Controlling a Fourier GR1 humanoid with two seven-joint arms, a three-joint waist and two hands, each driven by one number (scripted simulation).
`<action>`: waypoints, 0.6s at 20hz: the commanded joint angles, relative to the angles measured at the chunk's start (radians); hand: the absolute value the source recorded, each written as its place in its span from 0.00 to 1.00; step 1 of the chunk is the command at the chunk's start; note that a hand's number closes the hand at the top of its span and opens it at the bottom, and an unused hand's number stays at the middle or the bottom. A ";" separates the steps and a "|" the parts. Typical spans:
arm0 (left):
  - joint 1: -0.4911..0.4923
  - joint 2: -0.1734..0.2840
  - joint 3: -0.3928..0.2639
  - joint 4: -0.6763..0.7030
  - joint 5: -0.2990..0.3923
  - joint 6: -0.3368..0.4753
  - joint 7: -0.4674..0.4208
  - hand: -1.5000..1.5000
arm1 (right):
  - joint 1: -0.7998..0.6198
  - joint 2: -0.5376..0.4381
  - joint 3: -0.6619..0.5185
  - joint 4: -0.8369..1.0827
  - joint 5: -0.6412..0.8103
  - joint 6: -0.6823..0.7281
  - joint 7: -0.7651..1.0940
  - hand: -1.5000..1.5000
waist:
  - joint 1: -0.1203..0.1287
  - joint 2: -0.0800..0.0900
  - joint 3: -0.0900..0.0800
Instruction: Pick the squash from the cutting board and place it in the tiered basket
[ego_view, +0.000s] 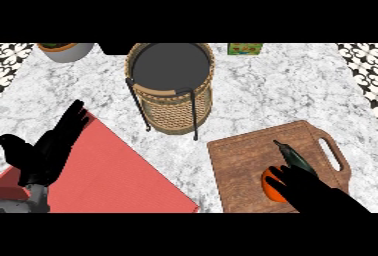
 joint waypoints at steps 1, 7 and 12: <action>0.004 -0.042 -0.004 0.024 -0.037 -0.003 -0.025 0.50 | -0.044 0.125 0.118 0.108 0.156 -0.019 0.051 0.00 | 0.005 0.001 0.000; 0.024 -0.011 0.080 -0.038 -0.030 -0.058 0.023 0.50 | -0.008 0.169 0.066 0.245 0.230 -0.095 -0.067 0.00 | 0.002 0.000 0.001; -0.022 -0.029 0.083 -0.063 -0.043 -0.058 0.100 0.50 | -0.119 0.234 0.011 0.464 0.278 -0.176 -0.168 0.00 | 0.006 0.001 0.001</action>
